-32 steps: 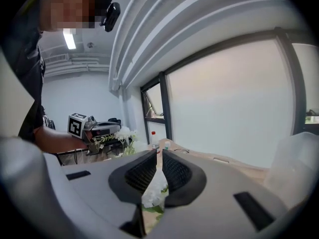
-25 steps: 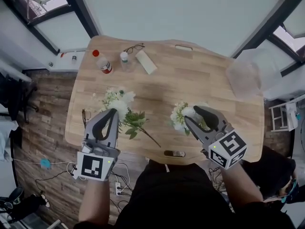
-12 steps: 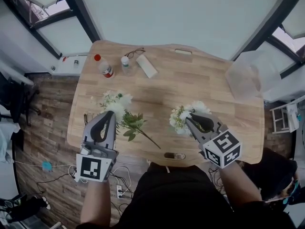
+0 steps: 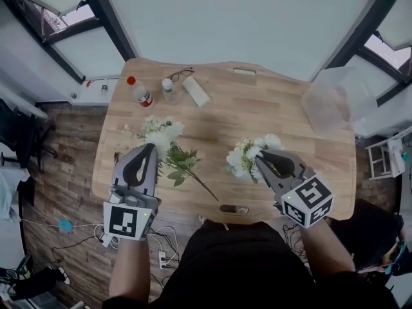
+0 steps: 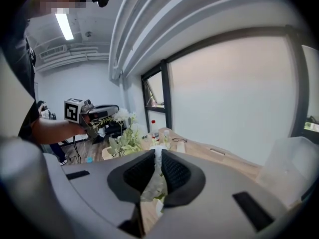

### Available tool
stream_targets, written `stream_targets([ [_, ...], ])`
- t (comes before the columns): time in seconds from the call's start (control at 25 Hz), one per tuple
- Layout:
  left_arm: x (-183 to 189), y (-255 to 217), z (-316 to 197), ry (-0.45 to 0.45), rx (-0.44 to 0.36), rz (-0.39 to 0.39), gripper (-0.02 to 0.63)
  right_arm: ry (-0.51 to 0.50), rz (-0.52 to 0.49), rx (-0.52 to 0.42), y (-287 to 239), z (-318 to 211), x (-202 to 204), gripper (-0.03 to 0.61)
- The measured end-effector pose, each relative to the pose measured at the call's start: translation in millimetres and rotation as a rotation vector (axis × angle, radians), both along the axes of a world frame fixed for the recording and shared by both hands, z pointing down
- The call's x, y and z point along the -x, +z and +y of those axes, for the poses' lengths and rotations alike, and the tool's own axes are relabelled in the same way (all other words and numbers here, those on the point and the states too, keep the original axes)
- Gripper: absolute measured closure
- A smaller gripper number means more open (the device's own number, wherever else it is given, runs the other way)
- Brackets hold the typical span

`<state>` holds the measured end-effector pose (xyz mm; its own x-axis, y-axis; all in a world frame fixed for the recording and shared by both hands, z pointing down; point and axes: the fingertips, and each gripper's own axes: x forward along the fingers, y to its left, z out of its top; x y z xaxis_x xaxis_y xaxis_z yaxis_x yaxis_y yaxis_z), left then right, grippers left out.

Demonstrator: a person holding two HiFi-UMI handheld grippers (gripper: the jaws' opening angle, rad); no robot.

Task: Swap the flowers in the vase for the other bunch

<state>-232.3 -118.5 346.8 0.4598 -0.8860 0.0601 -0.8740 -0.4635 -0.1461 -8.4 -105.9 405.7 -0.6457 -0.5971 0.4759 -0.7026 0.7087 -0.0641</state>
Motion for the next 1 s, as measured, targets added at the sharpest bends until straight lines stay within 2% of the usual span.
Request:
stream_targets([
  [0.4,-5.2,-24.7,-2.6,0.004,-0.063,-0.031,0.598,-0.012,-0.042,-0.055,-28.4,5.9,-7.5,0.517],
  [0.64,-19.0,-44.9,0.5,0.028,-0.111,-0.04,0.598,0.004,-0.093,-0.063,-46.9,6.7,-21.2,0.517],
  [1.0,-33.0,-77.8,-9.5,0.052,-0.175,-0.069,0.598,0.005,-0.114,-0.122,-76.8,7.4,-37.2,0.517],
])
